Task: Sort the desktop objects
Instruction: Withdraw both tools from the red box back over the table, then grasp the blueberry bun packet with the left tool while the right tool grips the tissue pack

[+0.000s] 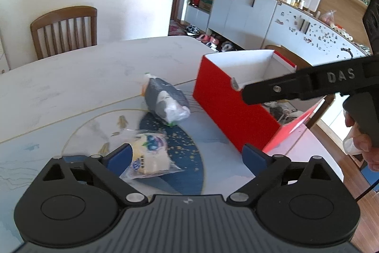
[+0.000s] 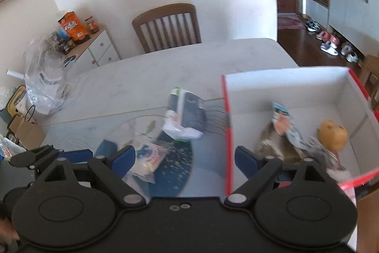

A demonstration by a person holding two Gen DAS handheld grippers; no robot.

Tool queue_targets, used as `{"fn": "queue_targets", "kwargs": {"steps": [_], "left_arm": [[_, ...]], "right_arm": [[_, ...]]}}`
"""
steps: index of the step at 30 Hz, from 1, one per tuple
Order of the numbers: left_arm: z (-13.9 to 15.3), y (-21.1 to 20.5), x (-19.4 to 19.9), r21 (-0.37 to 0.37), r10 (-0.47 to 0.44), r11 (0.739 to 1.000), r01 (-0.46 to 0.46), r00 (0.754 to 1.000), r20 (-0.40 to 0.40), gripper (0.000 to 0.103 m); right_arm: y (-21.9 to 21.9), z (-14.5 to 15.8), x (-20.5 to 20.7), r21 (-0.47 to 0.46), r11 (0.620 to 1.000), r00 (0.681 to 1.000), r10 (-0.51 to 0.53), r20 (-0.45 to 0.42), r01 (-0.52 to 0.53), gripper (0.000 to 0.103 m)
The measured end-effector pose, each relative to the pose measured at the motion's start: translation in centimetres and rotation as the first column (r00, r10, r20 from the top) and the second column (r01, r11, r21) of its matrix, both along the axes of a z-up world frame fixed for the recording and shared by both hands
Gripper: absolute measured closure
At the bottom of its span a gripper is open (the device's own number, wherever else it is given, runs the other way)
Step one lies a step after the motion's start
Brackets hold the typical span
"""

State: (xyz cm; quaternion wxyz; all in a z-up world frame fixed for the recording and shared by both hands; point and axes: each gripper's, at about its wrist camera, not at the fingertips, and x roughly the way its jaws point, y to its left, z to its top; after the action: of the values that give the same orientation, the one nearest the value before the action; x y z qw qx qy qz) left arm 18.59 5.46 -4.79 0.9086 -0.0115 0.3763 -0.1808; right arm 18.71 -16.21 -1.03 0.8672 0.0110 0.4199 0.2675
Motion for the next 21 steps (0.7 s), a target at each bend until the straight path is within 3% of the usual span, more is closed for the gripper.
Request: {"fn": "queue_targets", "kwargs": {"steps": [21], "left_arm": [[-4.3,1.2,3.9,0.038,0.045,0.998,-0.043,0.997,-0.061,0.001]], "right_arm": [[8.0,-5.1,6.9,-0.134,0.991,0.998,-0.011,-0.060,0.003,0.012]]}}
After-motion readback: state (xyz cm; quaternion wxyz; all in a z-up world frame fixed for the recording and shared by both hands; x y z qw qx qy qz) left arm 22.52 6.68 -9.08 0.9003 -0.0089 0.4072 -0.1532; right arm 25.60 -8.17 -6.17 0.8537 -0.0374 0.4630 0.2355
